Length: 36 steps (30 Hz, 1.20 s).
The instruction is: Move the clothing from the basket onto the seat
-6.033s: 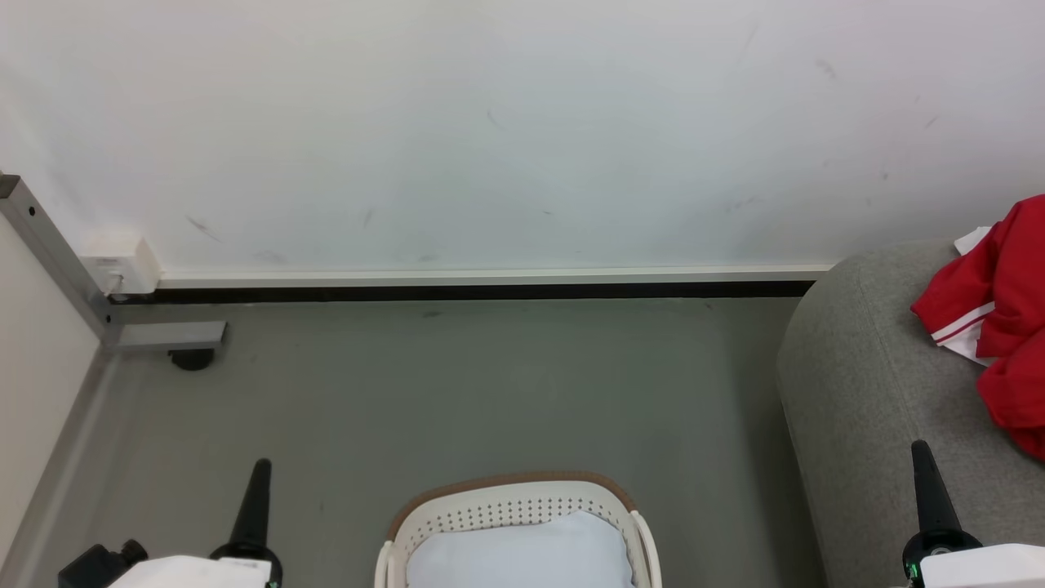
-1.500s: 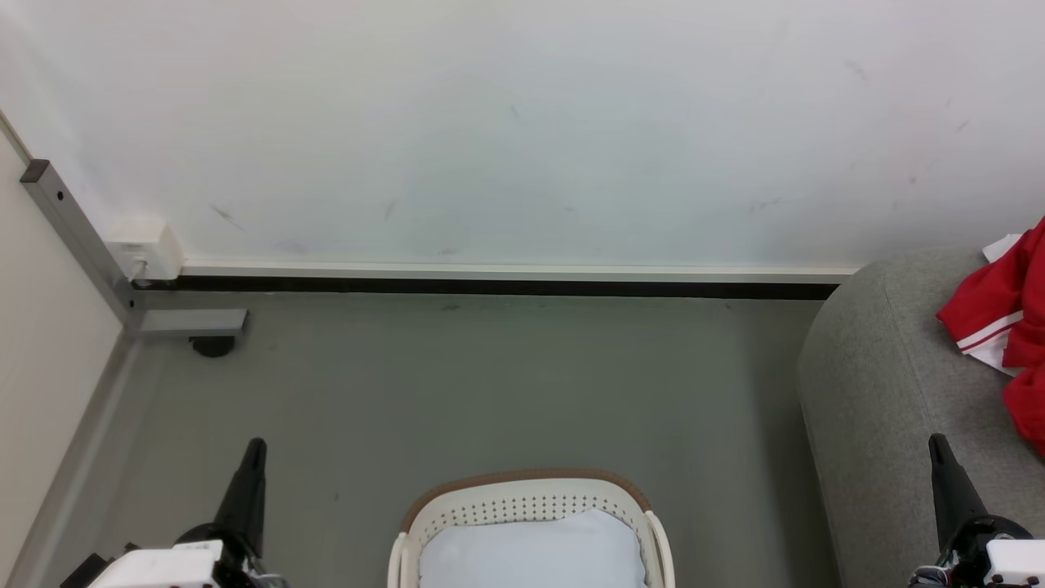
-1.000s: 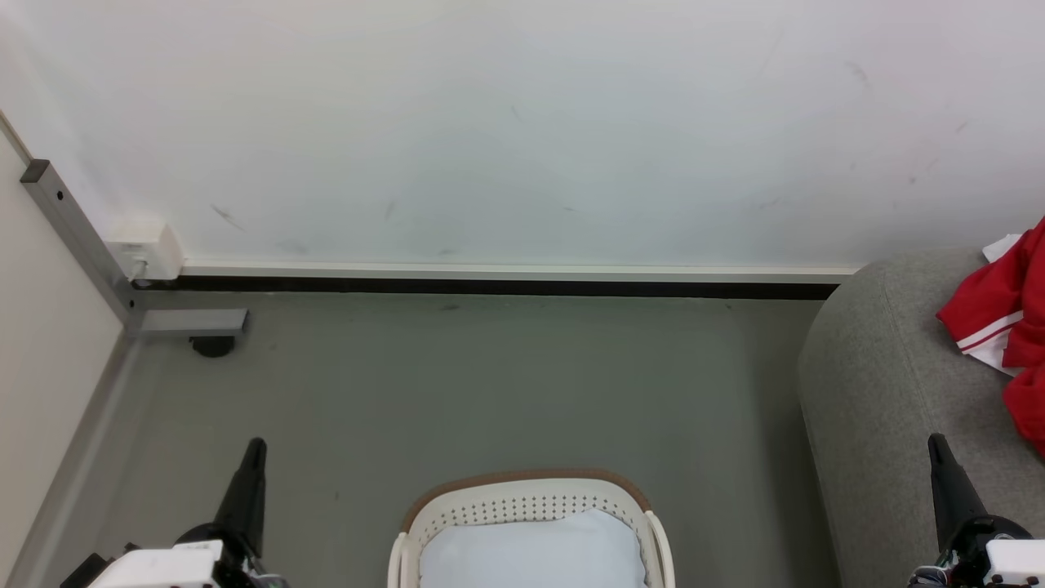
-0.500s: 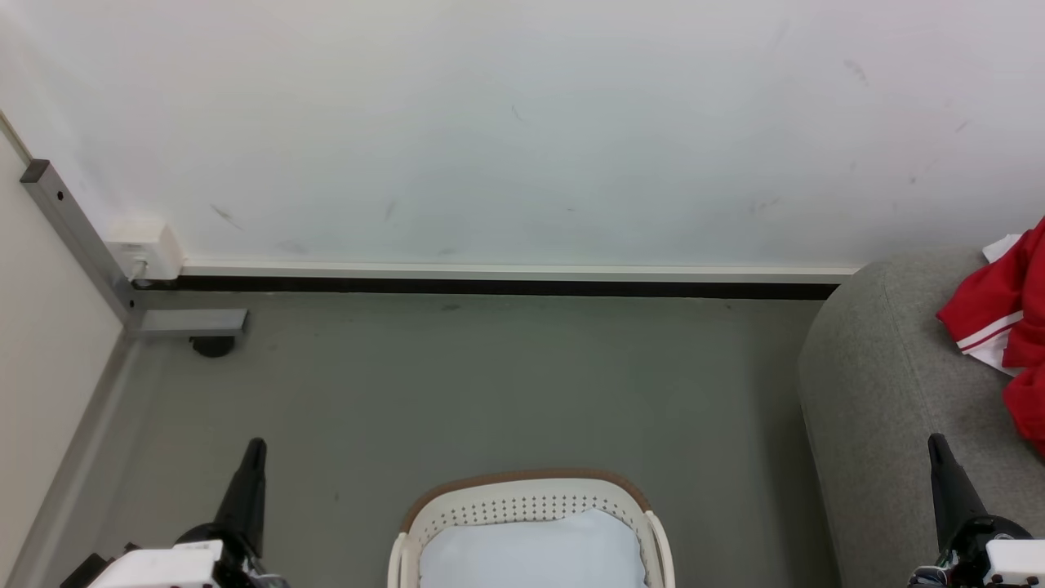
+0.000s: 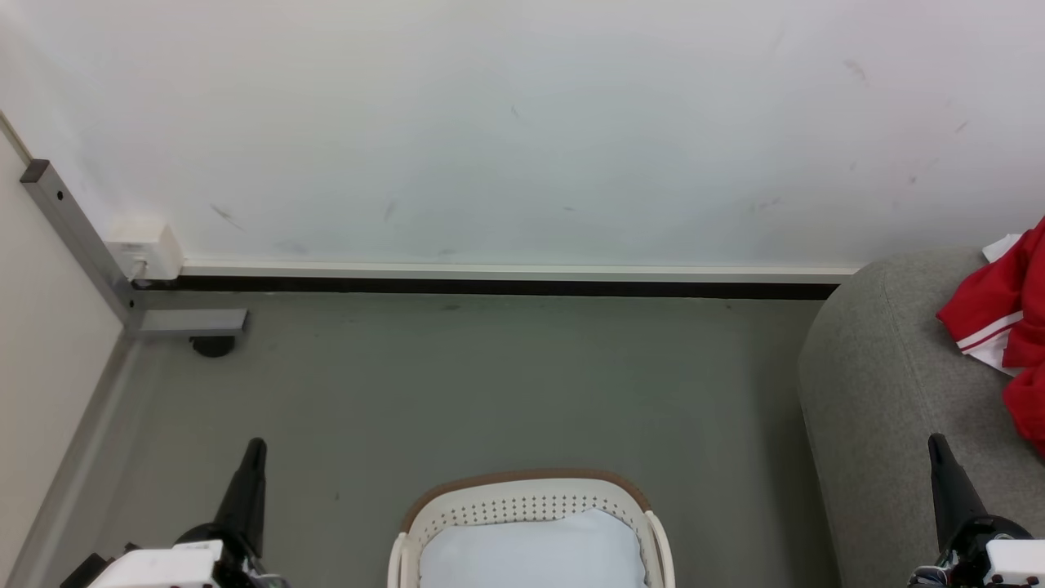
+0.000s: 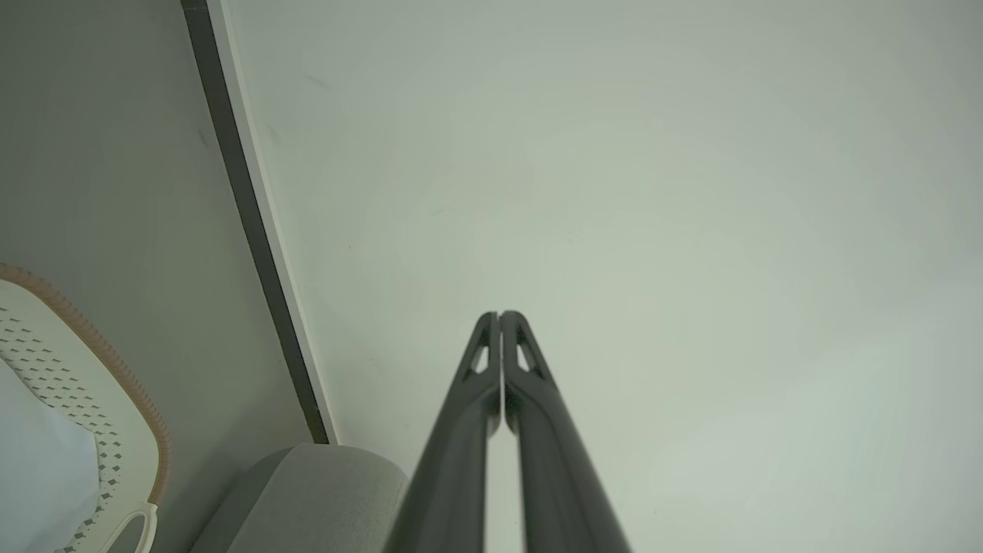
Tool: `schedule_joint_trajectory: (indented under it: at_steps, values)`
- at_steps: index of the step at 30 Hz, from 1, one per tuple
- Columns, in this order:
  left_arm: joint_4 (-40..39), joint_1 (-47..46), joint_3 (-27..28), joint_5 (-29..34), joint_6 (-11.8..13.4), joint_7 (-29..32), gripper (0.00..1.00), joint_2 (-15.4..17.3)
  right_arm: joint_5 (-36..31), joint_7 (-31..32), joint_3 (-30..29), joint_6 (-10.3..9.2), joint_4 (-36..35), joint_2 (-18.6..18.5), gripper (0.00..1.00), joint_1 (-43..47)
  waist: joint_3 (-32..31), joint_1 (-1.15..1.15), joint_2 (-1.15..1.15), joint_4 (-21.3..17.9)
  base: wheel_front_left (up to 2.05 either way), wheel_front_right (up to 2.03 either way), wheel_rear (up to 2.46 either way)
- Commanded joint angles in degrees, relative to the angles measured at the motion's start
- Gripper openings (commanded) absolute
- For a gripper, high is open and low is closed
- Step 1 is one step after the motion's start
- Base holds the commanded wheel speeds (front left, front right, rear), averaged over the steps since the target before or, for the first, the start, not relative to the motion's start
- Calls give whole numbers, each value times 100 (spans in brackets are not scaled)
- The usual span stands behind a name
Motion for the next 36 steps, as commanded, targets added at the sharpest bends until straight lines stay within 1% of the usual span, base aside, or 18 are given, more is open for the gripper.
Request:
schedule_joint_trajectory:
  at_steps: [1,36]
  values:
    - [-16,-50,13,-77,-35,20,0,9,-35,2,-25,-12,17,1,0,-77,0,0,0,0,0,0,0]
    - [-16,-50,13,-77,-34,20,0,9,-45,14,-33,-12,17,8,0,-78,0,0,0,0,0,0,0]
